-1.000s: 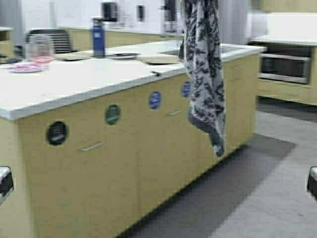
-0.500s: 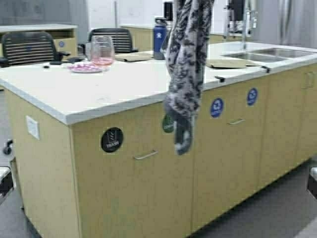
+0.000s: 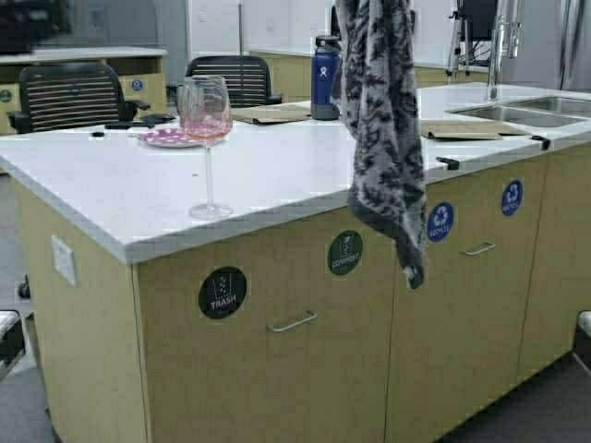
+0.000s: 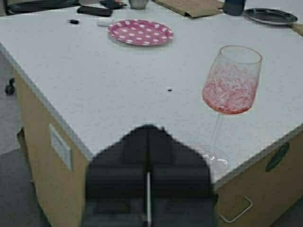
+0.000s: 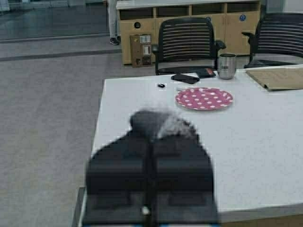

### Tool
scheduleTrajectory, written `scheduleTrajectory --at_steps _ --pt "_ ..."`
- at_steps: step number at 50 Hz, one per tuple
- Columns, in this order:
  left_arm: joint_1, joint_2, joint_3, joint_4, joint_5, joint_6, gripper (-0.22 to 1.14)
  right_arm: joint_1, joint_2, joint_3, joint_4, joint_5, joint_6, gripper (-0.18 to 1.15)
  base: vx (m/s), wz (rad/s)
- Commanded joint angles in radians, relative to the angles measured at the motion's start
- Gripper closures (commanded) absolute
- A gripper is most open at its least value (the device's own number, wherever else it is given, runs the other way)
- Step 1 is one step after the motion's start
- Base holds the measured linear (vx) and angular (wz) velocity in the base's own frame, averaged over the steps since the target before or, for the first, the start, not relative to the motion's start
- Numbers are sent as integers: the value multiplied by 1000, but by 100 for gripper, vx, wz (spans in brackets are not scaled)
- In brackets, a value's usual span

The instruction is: Get the cloth and wipe up the spill under the wine glass

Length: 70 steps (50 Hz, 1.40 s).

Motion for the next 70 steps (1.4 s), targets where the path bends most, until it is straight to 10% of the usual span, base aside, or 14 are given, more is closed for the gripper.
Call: scheduleTrajectory --at_steps 1,23,40,70 --pt "-43 120 -38 37 -97 -5 72 3 -3 -6 2 -23 -2 90 27 0" --pt "-150 657 -81 170 -552 -28 -9 3 -3 -2 2 -58 -2 90 24 6" --pt "-192 1152 -324 353 -986 -8 -9 3 -8 -3 2 -89 -2 90 19 9" --pt "-314 1244 -526 376 -945 2 -9 3 -3 0 2 -92 -2 90 13 6"
